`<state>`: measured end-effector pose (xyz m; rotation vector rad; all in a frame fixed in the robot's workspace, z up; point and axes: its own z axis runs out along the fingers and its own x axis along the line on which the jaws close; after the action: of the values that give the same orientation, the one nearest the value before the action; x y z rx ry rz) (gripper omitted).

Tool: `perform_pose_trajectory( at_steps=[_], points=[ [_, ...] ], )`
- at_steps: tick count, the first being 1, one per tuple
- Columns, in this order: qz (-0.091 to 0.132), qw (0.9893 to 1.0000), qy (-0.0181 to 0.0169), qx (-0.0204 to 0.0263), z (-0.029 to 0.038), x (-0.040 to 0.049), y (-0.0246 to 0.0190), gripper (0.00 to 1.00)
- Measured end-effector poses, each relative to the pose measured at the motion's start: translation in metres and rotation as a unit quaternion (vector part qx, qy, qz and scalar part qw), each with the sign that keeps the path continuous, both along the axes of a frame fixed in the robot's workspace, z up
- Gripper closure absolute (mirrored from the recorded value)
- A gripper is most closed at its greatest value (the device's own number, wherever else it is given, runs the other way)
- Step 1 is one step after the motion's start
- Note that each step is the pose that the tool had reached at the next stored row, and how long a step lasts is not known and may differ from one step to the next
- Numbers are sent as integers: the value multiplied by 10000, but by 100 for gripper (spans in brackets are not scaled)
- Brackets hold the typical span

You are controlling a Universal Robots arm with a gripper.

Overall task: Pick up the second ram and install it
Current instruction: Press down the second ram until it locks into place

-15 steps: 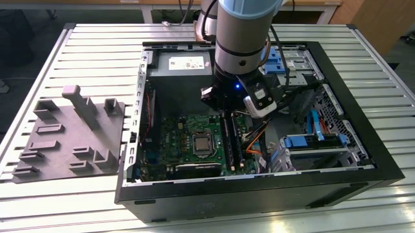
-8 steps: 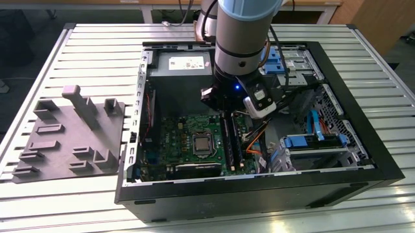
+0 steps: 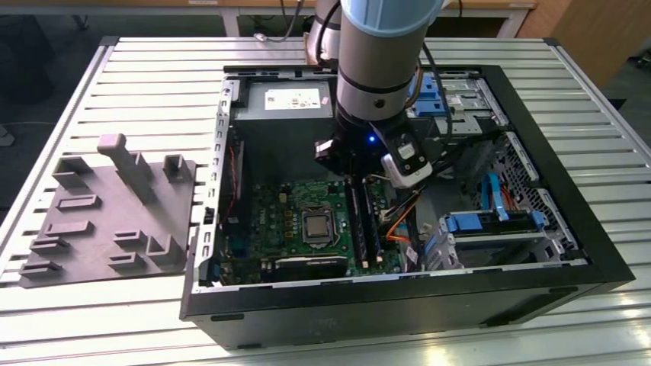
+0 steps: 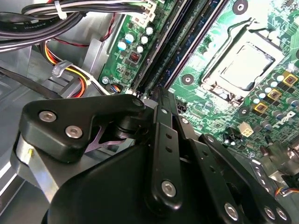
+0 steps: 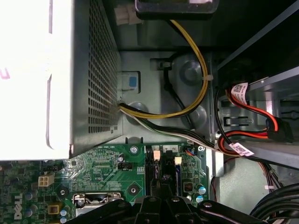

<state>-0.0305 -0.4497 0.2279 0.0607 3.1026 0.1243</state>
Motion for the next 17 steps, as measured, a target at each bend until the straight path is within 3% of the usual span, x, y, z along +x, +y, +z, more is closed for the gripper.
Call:
perform_pose_trajectory(
  at_steps=[17],
  points=[
    [0,10000,-1,2,-41,0,1,89]
  ],
)
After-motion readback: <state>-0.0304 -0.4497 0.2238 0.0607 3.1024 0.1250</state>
